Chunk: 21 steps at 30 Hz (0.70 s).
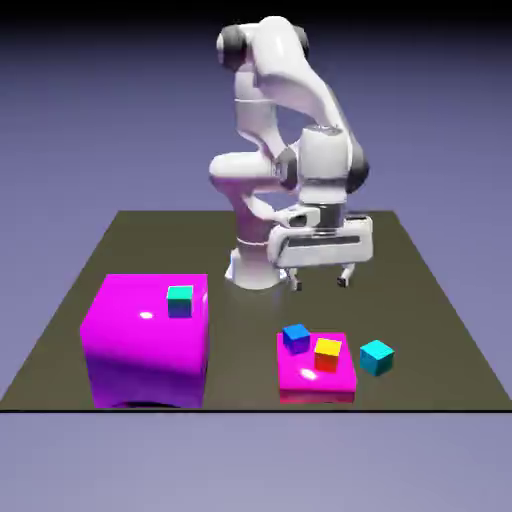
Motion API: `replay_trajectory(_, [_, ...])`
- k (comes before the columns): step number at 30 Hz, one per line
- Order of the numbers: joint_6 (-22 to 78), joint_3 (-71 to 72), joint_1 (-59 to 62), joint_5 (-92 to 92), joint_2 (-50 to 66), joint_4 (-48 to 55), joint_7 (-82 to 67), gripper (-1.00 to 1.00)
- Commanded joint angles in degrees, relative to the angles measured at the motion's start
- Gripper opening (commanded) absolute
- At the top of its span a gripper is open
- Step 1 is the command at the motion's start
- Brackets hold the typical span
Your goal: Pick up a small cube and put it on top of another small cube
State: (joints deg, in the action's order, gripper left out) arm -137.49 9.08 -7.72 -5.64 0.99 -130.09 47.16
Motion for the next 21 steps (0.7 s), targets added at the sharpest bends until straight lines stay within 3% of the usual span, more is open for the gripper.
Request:
replay_trajectory(1, [2.3, 0.6, 0.1, -0.3, 2.1, 1.9, 0.3, 0.0])
replay_trajectory(21, [47.3, 11.8, -8.0, -7.3, 43.6, 40.1, 6.1, 0.0])
